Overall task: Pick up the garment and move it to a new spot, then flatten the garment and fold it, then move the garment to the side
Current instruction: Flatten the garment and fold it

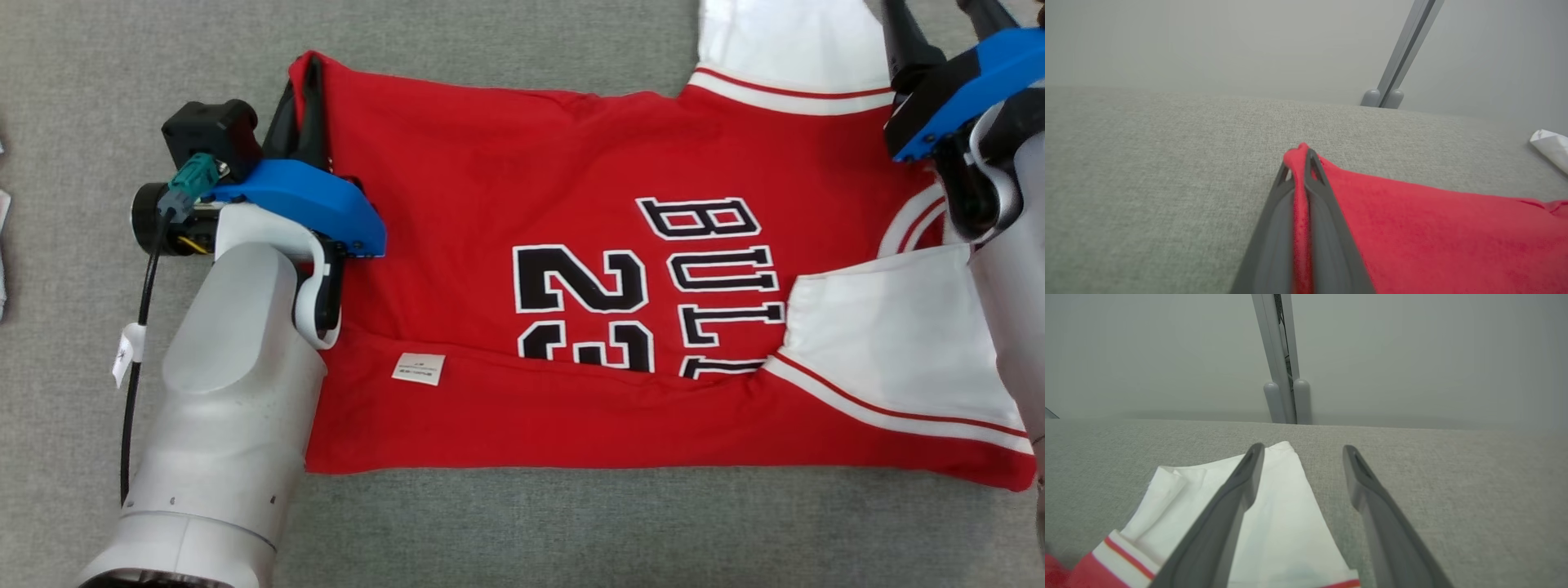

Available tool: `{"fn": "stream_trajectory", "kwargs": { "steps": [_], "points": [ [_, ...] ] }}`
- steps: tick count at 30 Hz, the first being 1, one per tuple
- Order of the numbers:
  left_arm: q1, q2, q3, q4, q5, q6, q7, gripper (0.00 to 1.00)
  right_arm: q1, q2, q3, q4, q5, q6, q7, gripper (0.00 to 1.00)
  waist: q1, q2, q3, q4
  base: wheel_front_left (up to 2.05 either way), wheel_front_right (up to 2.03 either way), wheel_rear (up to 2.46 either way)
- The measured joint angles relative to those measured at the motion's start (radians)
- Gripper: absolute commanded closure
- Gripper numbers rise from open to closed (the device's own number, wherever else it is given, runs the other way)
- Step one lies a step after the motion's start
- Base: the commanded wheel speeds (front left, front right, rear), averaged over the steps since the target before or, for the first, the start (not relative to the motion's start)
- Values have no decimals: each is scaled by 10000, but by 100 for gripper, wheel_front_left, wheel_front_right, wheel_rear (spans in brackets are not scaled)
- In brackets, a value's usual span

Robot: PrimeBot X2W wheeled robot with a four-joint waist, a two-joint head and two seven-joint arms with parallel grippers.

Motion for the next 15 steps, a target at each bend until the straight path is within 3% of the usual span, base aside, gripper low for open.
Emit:
{"fn": "stream_trajectory", "kwargs": {
  "steps": [4,10,15],
  "points": [
    [-4,-4,-874,-481,-872,25,0,100,-904,-267,144,947,-23,0,832,0,0,0,275,483,0,0,0],
    [-132,-13,-2251,-1158,-1971,468,0,100,-2020,-869,679,1845,-619,0,1553,0,-1,-1,672,1190,0,0,0],
    [-228,-12,-2961,-1505,-2558,834,-4,100,-2452,-922,1055,2475,-890,0,2036,0,-2,-3,946,1544,0,0,0]
  ]
}}
